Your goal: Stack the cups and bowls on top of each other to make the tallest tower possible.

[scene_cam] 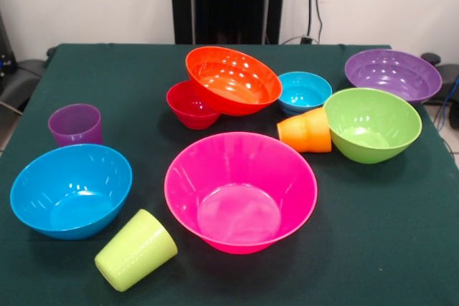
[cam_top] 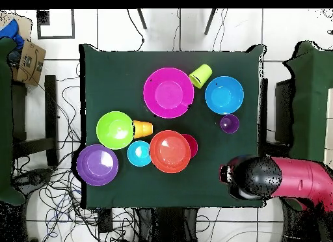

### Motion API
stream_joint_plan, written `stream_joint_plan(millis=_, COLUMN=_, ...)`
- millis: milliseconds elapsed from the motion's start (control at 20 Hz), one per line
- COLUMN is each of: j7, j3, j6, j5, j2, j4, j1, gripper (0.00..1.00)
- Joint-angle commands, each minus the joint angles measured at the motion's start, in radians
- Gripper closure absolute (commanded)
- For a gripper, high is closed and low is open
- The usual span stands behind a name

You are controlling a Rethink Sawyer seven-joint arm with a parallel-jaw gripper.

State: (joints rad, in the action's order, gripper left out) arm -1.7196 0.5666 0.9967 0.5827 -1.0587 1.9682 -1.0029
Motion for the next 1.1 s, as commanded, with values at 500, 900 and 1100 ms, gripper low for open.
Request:
stream_joint_plan(millis=500, j7=0.278, j3=0.099, j6=0.029, j5=0.122, j2=0.285, j4=-0.131, j1=0.058, gripper=0.00)
stream_joint_plan(millis=900, j7=0.311, j3=0.102, j6=0.054, j5=0.169, j2=0.407, j4=-0.217, j1=0.104, gripper=0.00)
stream_joint_plan(millis=1100, j7=0.419, j3=0.116, j6=0.092, j5=0.228, j2=0.438, j4=-0.238, j1=0.112, gripper=0.00)
